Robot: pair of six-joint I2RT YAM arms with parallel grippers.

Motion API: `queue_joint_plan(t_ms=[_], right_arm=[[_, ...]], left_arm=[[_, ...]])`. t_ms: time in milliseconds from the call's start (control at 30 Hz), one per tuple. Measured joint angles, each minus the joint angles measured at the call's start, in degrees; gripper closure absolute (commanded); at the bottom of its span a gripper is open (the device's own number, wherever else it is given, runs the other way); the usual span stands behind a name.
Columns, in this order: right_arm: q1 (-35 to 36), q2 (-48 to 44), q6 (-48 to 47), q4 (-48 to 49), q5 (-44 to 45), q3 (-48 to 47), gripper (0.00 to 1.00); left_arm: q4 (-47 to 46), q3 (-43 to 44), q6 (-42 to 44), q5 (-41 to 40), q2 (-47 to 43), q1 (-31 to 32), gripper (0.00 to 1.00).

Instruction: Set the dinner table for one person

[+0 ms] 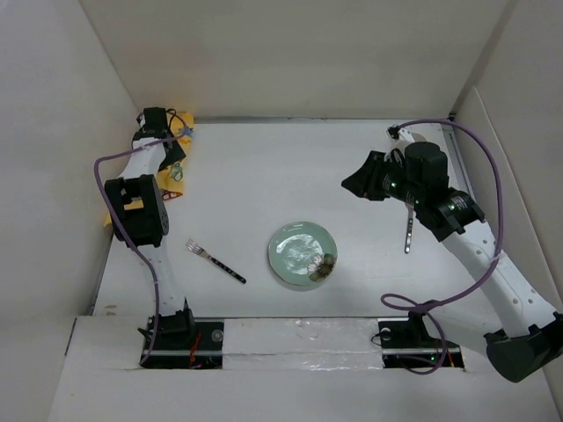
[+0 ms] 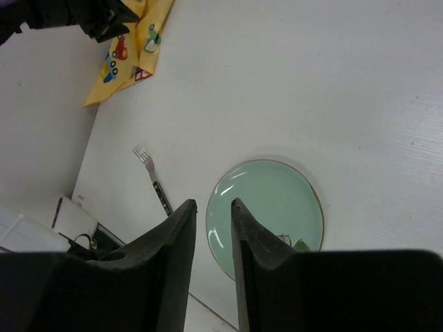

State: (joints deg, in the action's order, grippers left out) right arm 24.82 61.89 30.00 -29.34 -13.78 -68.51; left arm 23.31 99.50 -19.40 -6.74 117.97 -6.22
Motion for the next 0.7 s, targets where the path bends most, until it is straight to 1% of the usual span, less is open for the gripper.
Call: queue_joint_plan(t_ms=[33,200,300,400,433,467,500,533,567,700], right_arm=[[0.00,0.09,-0.15,0.00,0.04,0.02,0.62],[0.00,0.90,-0.22,0.13,-0.22,0.07,0.60],[0.00,1.75,-0.22,0.11,-0.44,0.07,0.60],[0.00,2.36,-0.26,0.04,-0.68,0.07,0.60],[0.00,2.43,-0.26,0.00,-0.72,0.07,0.60],[0.00,2.45,-0.28,-0.02,-0.76,0.07,0.60],[0.00,2.45,-0.39,0.00,-0.85,0.07,0.60],[0.00,2.45,-0.46,-0.02,-0.85,0.07,0.59],[0.00,2.45,-0.46,-0.02,-0.87,0.04,0.59],[0.00,2.51,-0.63,-0.04,-0.87,0.00,0.59]], left_arm=[[0.81,-0.04,0.07,-0.07,1.40,-0.94,0.55],[2.58,-0.46,0.79,-1.11,4.57,-1.88,0.54],[2.80,0.04,1.25,-1.11,5.75,-1.29,0.58],[2.69,1.46,1.73,-0.92,7.76,-0.94,0.59],[2.69,1.68,1.90,-0.76,8.48,-0.83,0.63],[2.67,1.77,1.99,-0.70,8.98,-0.74,0.74],[2.69,1.77,2.21,-0.63,9.57,-0.70,0.74],[2.71,1.86,2.69,-1.07,9.94,-0.61,0.93],[2.62,1.99,2.62,-0.70,10.01,-0.61,1.00],[3.17,3.23,2.99,0.46,10.47,-0.28,1.00]])
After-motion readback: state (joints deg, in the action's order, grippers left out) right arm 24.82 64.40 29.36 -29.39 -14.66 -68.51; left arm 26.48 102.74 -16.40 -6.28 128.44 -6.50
